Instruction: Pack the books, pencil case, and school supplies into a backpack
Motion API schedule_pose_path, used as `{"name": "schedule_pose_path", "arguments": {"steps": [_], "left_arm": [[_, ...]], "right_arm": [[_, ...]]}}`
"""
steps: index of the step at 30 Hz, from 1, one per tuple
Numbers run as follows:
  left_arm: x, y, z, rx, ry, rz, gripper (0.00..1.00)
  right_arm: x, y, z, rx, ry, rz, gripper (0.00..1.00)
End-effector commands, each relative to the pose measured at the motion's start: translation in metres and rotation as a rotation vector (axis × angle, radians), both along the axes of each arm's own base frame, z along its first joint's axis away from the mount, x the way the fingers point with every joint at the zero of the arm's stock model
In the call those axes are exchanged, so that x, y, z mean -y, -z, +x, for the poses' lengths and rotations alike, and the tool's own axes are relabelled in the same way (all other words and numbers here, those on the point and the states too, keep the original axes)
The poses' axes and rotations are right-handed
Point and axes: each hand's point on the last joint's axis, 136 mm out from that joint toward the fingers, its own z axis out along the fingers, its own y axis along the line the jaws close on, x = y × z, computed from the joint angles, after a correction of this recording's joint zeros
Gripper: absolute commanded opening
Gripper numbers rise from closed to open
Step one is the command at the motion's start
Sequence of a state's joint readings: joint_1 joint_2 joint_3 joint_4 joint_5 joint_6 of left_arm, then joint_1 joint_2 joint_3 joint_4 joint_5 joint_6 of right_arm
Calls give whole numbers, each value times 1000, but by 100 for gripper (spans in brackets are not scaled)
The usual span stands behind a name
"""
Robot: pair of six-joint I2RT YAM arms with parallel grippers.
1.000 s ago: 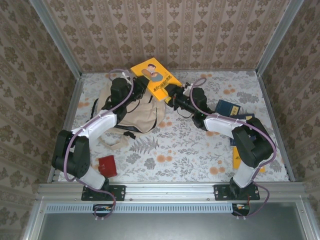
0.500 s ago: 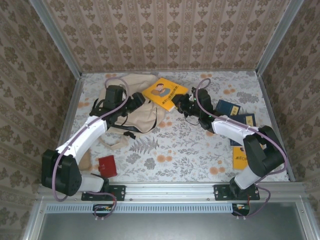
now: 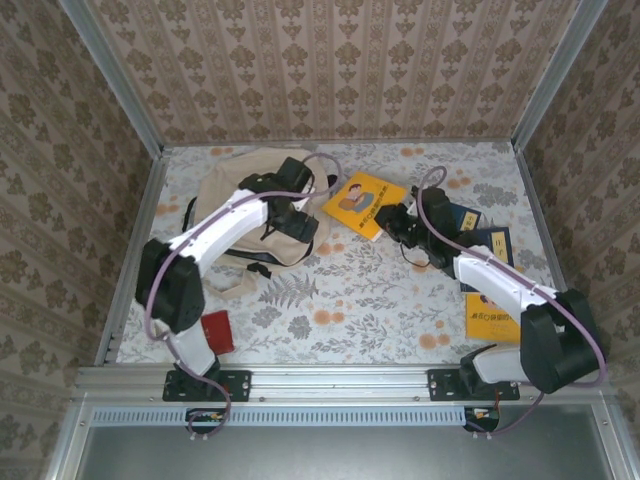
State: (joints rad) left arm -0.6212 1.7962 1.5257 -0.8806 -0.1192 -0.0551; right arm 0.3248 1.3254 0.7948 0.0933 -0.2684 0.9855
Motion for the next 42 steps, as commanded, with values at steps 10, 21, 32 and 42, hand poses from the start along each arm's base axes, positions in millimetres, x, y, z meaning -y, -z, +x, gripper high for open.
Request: {"name": "schedule_pose_path", "arguments": {"steps": [10, 21, 32, 42], "left_arm": [[-2, 39, -55, -317, 268, 92, 69], [-44, 50, -61, -359, 327, 330, 64], [-43, 78, -56, -361, 450, 392, 76], [-50, 60, -10, -165, 412, 464, 55]], "right_arm": [[48, -2, -16, 10, 88, -45, 13], [44, 0, -16, -3, 83, -6, 13], [44, -2, -18, -7, 85, 4, 13], [44, -3, -18, -7, 89, 8, 13]]}}
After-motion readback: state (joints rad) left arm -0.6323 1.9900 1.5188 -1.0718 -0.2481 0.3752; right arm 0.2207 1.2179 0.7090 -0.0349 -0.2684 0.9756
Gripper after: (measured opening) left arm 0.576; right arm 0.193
